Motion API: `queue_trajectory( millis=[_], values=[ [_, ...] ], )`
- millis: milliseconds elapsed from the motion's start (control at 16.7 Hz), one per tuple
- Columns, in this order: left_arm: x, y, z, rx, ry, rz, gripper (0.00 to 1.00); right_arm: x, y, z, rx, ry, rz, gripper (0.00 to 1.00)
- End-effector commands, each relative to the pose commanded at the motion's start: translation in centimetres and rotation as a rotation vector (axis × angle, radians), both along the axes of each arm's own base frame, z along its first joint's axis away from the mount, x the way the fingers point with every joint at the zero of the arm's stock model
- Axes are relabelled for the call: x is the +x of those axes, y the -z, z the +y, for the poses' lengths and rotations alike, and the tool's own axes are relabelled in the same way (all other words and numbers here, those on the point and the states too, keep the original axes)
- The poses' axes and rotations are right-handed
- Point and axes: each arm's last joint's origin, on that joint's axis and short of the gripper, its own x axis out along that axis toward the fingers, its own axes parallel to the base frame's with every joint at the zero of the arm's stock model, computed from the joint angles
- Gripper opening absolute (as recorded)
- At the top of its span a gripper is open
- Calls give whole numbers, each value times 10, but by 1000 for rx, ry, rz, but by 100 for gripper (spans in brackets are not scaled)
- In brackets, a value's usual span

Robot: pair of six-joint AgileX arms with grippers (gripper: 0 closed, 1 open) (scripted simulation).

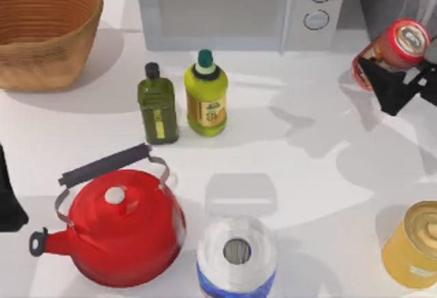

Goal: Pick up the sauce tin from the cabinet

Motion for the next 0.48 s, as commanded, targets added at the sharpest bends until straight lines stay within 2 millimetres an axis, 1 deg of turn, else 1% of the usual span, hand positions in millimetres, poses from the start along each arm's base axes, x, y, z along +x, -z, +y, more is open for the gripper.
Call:
queue_trajectory(
  millis=[180, 360, 480],
  values=[
    [0, 0, 0, 0, 0, 0, 100, 10, 7, 11, 0, 4, 0, 0],
    [0, 0, 0, 0, 0, 0, 100, 10, 7, 11, 0, 4, -1, 0],
    [0, 0, 0, 0, 0, 0, 100, 10, 7, 11, 0, 4, -1, 15]
  ],
)
